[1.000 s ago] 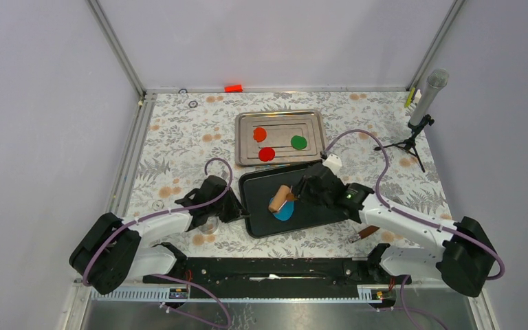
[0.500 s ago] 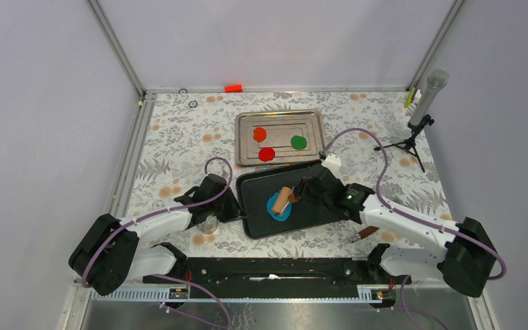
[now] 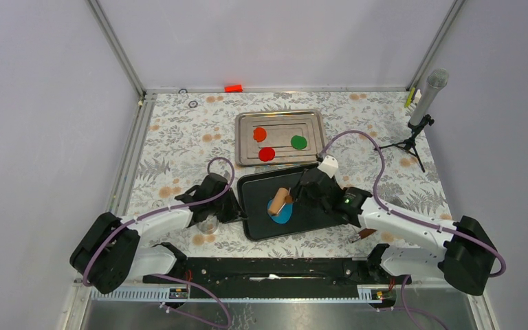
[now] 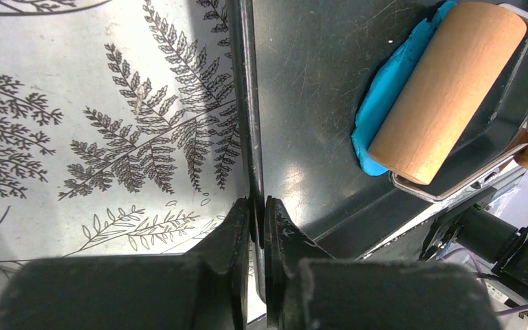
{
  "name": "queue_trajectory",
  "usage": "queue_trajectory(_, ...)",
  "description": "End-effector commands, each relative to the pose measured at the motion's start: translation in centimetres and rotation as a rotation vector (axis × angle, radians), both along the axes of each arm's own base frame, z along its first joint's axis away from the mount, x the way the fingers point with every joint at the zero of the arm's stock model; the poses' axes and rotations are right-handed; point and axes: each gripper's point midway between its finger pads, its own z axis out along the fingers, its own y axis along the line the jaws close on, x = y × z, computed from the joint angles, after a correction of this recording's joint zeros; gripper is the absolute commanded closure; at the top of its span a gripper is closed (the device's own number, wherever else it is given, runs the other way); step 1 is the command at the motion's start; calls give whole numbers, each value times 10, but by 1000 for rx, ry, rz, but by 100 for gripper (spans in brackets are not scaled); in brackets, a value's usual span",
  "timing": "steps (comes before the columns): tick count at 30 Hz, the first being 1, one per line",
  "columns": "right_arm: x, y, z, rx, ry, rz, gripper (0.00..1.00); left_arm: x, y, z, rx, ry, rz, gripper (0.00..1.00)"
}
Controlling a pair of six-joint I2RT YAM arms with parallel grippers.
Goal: Roll out the dumpling wrappers from the dough
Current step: Flatten out the dough on the work surface.
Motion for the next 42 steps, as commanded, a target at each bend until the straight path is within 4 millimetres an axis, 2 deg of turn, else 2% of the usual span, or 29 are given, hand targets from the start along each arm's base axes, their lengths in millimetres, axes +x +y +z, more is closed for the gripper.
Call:
queue_trajectory(1,-36,-50,-62,-316,165,61,100,2,-32,33,-137,-68,-155,100)
queue_trajectory(4,-29,-33,-55,-253,158,46,100,3,-41,40,-202,-86,-166,100)
queue_trajectory(8,-31,-19,-48,-225,165,80,100,2,-42,37,-203,-75,-169,100)
queue_trajectory(10,-33,-4,-22,-150,149,140,100,-2,-44,38,-228,-72,-187,100)
queue_trajectory(12,-31,5,14,-47,85,154,100,-4,-42,36,-227,-70,-188,100)
queue_trajectory(14,-30,1,43,3,14,157,100,-4,-40,35,-214,-78,-183,100)
queue_trajectory(17,-33,-12,58,-29,-22,173,100,-2,-40,37,-215,-84,-178,100)
queue_trajectory(23,-41,-40,56,-91,-17,143,100,3,-39,47,-193,-92,-170,100)
queue_trajectory(26,-46,-44,49,-94,4,136,100,6,-31,50,-137,-100,-149,84)
queue_trajectory(29,-50,-38,44,-55,24,140,100,9,-25,53,-90,-113,-139,70)
queue_trajectory(33,-49,-28,43,-26,29,159,100,10,-21,57,-64,-121,-140,59)
queue_trajectory(38,-52,-12,36,-16,63,221,100,9,-18,60,-55,-118,-124,56)
queue_trajectory(42,-49,-8,29,-43,65,249,100,9,-15,73,-68,-147,-103,56)
